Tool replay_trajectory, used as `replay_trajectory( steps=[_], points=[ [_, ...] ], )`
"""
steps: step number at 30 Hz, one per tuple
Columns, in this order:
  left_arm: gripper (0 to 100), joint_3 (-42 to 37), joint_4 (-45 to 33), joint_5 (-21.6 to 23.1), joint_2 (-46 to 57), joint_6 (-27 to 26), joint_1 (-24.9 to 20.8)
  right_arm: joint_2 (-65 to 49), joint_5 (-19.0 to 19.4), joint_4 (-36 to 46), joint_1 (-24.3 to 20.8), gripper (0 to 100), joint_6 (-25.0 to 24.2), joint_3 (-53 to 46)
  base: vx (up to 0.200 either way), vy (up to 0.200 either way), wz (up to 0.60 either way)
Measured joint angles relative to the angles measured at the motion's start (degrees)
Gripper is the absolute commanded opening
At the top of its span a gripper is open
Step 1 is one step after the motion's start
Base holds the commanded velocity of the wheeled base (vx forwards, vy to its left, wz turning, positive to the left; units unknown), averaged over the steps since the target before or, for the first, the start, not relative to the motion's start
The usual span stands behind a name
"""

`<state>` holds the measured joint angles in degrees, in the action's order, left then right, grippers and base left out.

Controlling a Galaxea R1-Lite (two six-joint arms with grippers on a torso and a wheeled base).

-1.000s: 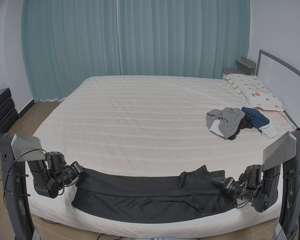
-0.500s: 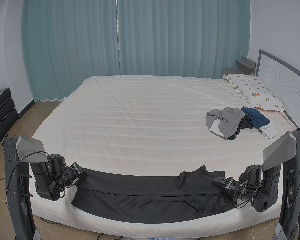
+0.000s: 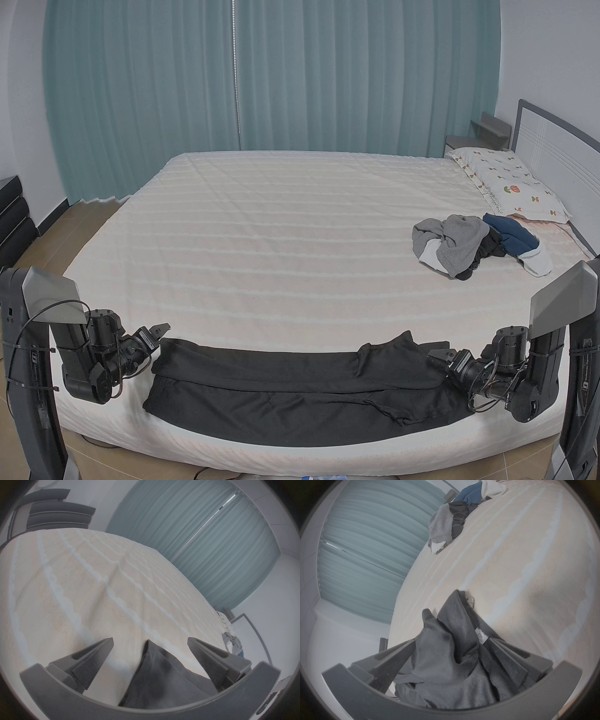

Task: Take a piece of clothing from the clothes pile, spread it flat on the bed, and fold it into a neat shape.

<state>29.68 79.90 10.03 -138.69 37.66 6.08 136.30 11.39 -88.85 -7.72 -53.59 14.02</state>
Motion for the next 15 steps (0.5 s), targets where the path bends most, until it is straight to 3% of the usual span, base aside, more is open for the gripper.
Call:
replay_trajectory(
  steps=[6, 15],
  points=[
    [100, -4.0, 0.2, 4.0, 2.9, 0.2, 1.1, -1.7, 0.2, 0.0, 1.4, 100, -1.3, 0.0, 0.000, 0.000, 0.00],
    [100, -6.5, 0.2, 4.3, 4.3, 0.0, 1.1, -2.0, 0.2, -0.1, 1.7, 100, -1.7, 0.0, -0.200, 0.000, 0.00]
  ],
)
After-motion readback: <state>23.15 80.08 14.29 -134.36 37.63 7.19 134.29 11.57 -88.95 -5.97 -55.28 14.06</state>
